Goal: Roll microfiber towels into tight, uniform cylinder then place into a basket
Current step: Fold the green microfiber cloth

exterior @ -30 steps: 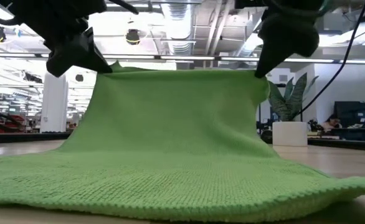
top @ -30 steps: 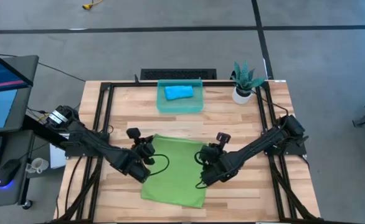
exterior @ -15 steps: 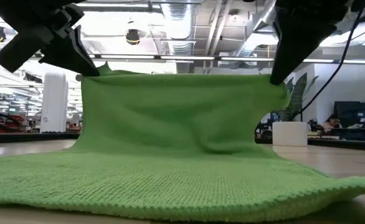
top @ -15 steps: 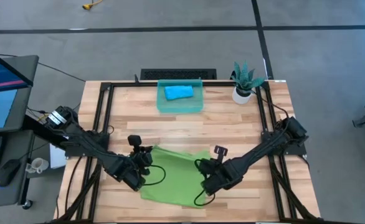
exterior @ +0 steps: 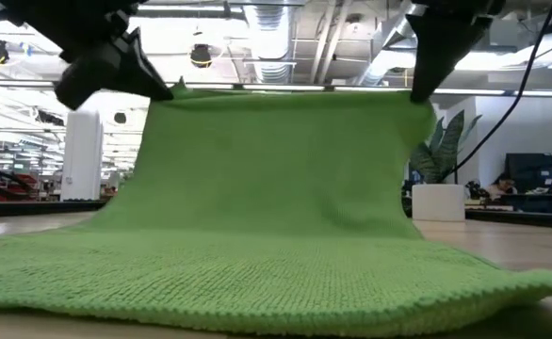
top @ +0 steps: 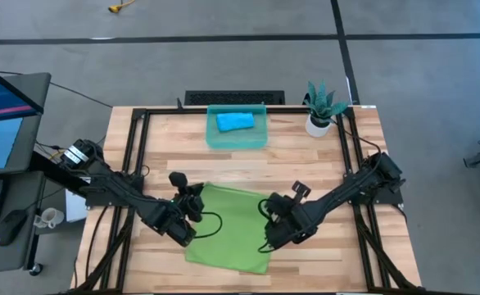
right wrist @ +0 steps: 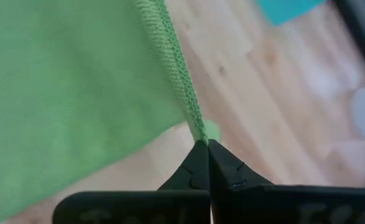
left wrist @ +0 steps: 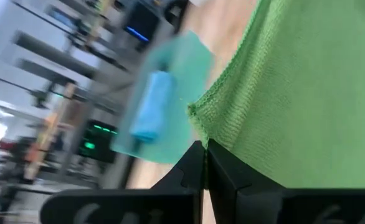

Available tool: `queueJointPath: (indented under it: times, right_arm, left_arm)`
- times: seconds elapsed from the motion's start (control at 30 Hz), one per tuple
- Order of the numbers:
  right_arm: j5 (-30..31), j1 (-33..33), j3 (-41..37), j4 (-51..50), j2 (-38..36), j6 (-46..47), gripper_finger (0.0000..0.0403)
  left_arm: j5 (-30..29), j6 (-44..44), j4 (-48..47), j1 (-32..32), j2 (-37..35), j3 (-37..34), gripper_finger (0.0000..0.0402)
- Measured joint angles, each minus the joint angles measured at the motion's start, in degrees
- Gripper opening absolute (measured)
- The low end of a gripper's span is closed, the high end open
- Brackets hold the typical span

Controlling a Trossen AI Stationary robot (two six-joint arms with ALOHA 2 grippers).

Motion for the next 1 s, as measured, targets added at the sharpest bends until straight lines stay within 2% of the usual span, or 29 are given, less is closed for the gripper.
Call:
queueJointPath:
  times: [0.1,0.17,0.37,0.43,0.67,0.87,1.0]
  right_arm:
    - [-3.6,-0.1,0.0,1.4,0.0,2.1,0.0008]
    - [-5.1,-0.5,-0.3,1.2,0.0,4.4,0.0008]
    - [-2.6,-3.2,-1.0,-8.2,0.0,6.8,0.0008]
    - [-0.4,-4.7,-1.1,-10.2,0.0,6.7,0.0008]
    - [0.3,-8.4,-1.3,-8.2,0.0,1.3,0.0008]
    - [7.3,-9.8,-1.2,-10.7,0.0,-1.8,0.0008]
    - [10.1,-10.9,-1.3,-8.5,0.0,-7.8,0.0008]
  left_arm:
    - [4.4,0.0,0.6,0.0,0.0,0.0,0.0000]
    - [4.6,-0.1,0.5,0.0,0.0,0.1,0.0000]
    - [-6.1,3.4,0.3,0.8,0.0,1.7,0.0000]
    - [-7.2,5.6,-0.1,2.3,0.0,3.0,0.0000]
    - [-0.8,9.9,-2.2,8.5,0.0,4.9,0.0000]
    - [-0.8,10.3,-3.9,13.6,0.0,4.9,0.0000]
    - [5.5,10.3,-3.5,15.1,-0.1,4.9,0.0000]
